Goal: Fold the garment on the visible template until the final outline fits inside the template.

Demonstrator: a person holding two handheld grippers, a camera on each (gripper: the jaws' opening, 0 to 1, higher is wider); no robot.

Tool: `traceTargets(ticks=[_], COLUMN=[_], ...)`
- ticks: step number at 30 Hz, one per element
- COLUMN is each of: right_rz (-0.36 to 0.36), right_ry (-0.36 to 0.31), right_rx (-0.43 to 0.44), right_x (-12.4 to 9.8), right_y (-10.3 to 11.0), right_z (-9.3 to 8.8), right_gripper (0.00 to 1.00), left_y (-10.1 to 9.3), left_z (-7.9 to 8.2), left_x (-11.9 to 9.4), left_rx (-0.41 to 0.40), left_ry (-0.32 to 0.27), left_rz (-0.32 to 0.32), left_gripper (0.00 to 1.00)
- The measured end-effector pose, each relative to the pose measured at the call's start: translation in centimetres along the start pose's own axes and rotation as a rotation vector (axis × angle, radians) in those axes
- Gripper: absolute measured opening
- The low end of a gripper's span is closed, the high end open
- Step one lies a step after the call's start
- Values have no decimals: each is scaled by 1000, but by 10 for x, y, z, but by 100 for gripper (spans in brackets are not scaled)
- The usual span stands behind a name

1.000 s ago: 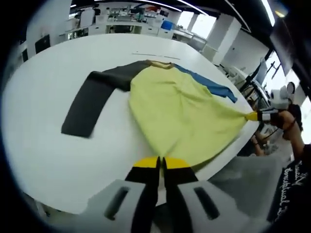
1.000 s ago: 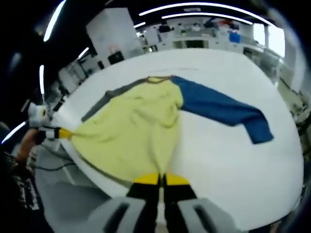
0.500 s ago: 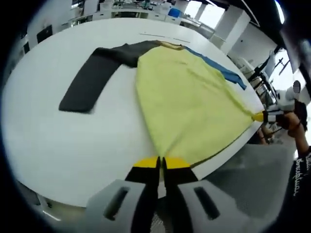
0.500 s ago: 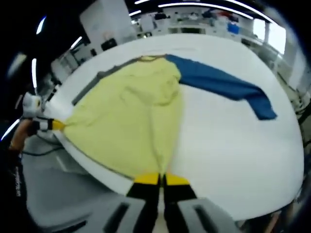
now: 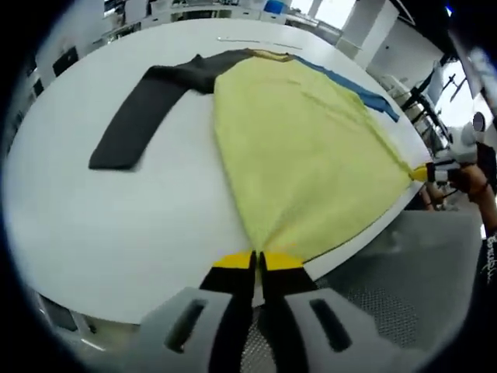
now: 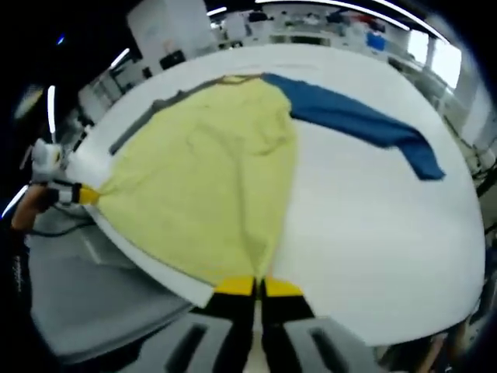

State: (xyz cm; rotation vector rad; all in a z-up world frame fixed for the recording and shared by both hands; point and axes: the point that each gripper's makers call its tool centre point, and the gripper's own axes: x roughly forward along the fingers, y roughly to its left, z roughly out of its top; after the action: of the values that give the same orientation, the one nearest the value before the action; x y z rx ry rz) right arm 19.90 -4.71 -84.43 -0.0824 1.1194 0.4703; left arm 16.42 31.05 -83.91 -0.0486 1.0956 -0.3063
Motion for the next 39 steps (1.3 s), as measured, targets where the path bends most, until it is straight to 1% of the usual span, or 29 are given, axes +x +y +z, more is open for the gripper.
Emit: traceTargets(ticks=[4,6,8,9,11,12,14,15,17,18,21,22,25,26,27,29,32,34,35,37,38,39], right_rz=[21,33,46,51,59,60,59,58,56,56,44,38,28,27,30,20,-14,-31,-50,-95,-114,-130], right_ry=[-24,-39,-56,-63,-68,-70,-78,-81,-93,-101,-124,-134,-165,-187,-194,-214,-260,-283,-292,-299,-301,-308], right_rx=[26,38,50,54,55,55,35,27,19,17,3,0,6,16,17,27,46,61,62,31,29,22], right_x=[0,-4,-5,-7,-8,-9,-12,-13,-15,-15,-18,-17,-20,-20,-19,-17,-17,-18,-19,-19,-20,-21], right_y=[-3,2,1,2,3,4,5,5,5,4,4,-3,-6,-10,-12,-23,-40,-50,-57,-70,-75,-82], right_z=[3,4,7,9,10,11,14,15,19,22,29,32,38,43,44,49,60,67,69,74,76,79], right_gripper=[0,0,0,2,9,15,22,27,37,44,57,59,67,68,69,69,73,73,73,73,73,72], left_y=[1,3,4,2,0,-1,-4,-5,-6,-6,-6,-6,-3,-2,-2,0,2,0,0,-1,-1,-2], left_z=[-1,-2,-2,-3,-2,-1,3,4,11,14,20,23,29,31,32,34,40,45,46,50,52,53], left_x=[1,0,0,-1,-2,-2,-3,-4,-5,-5,-6,-7,-8,-8,-8,-8,-9,-9,-10,-12,-13,-13], left_rx=[10,18,35,40,47,56,90,94,109,108,102,98,100,98,100,109,123,131,132,147,152,157], left_ry=[-5,-3,-2,-5,-11,-19,-42,-48,-78,-90,-119,-132,-161,-168,-172,-181,-210,-230,-234,-253,-260,-266], left_rz=[9,22,27,24,15,11,4,6,9,12,16,18,23,26,26,31,25,18,18,17,19,19], left_gripper=[1,3,7,10,18,21,27,32,42,48,62,66,75,77,80,82,88,93,94,98,99,99])
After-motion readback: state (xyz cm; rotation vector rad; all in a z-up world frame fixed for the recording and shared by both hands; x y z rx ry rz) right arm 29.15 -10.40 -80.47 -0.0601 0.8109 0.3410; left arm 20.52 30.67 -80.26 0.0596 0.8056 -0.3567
